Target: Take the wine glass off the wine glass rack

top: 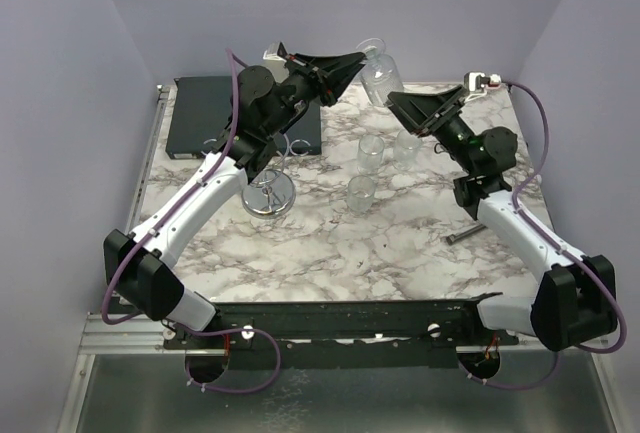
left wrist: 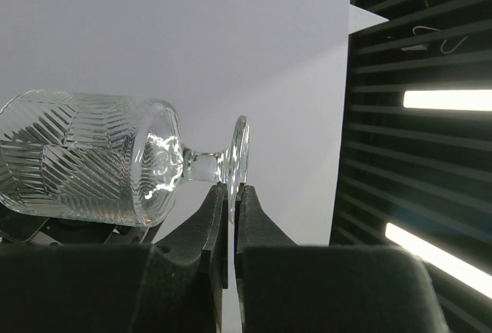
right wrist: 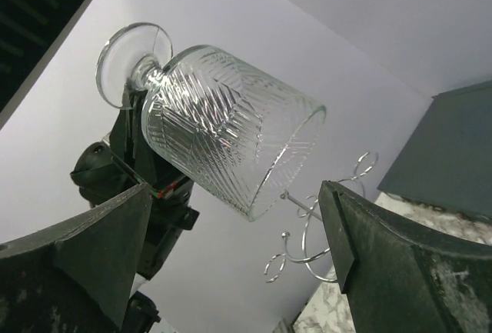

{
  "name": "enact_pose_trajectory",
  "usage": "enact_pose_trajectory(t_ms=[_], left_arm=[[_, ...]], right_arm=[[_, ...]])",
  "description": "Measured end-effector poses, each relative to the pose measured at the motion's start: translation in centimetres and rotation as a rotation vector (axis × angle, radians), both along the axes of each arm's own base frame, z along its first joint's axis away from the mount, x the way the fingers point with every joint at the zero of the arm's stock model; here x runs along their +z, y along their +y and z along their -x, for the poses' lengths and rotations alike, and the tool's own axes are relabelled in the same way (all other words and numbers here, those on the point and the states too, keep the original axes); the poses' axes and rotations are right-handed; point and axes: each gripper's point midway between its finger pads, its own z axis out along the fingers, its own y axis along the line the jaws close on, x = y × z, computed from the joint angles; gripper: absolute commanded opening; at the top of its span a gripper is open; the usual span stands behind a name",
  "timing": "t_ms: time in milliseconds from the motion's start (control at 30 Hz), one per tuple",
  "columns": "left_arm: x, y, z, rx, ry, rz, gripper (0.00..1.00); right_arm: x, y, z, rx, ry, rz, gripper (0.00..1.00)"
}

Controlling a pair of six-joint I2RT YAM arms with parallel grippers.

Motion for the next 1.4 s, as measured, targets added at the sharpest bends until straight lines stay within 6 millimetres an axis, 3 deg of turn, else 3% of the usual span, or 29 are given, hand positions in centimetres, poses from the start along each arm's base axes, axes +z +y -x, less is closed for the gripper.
enact_pose_trajectory(t_ms=[267,500,800,933,1067,1133,1400], left_arm=[[0.1,0.0,0.2,-0.021,0.011,0.049,0.00],[0.0,0.3,0.2,-0.034,0.028,0.104,0.00],[-0.4,0.9,0.5,-0.045,0.047,0.170,0.00],[0.4,1.2,0.8,-0.050,0.031,0.194,0.00],[1.0,1.4,1.2,-0.051,0.014,0.207,0.00],[1.0,1.5,1.1,-0.044,0.015,0.208,0.07],[0.5,1.1,1.6,-0.055,0.009,0.204,0.66]], right_arm=[[2.1,0.9,0.7,0.050,-0.085,-0.057,0.89],[3.9,1.1,0.9,0.073,-0.143,-0.089,0.75],[3.9,1.6,0.6,0.114,-0.153,-0.139,0.51],[4.8,1.6,0.9,0.121,-0.174,-0.152,0.36],[5.7,1.5,1.6,0.128,-0.206,-0.162,0.13],[6.5,1.3,2.3,0.131,-0.228,-0.168,0.01],[8.5,0.5,4.4,0.075,-0.296,-0.126,0.00]])
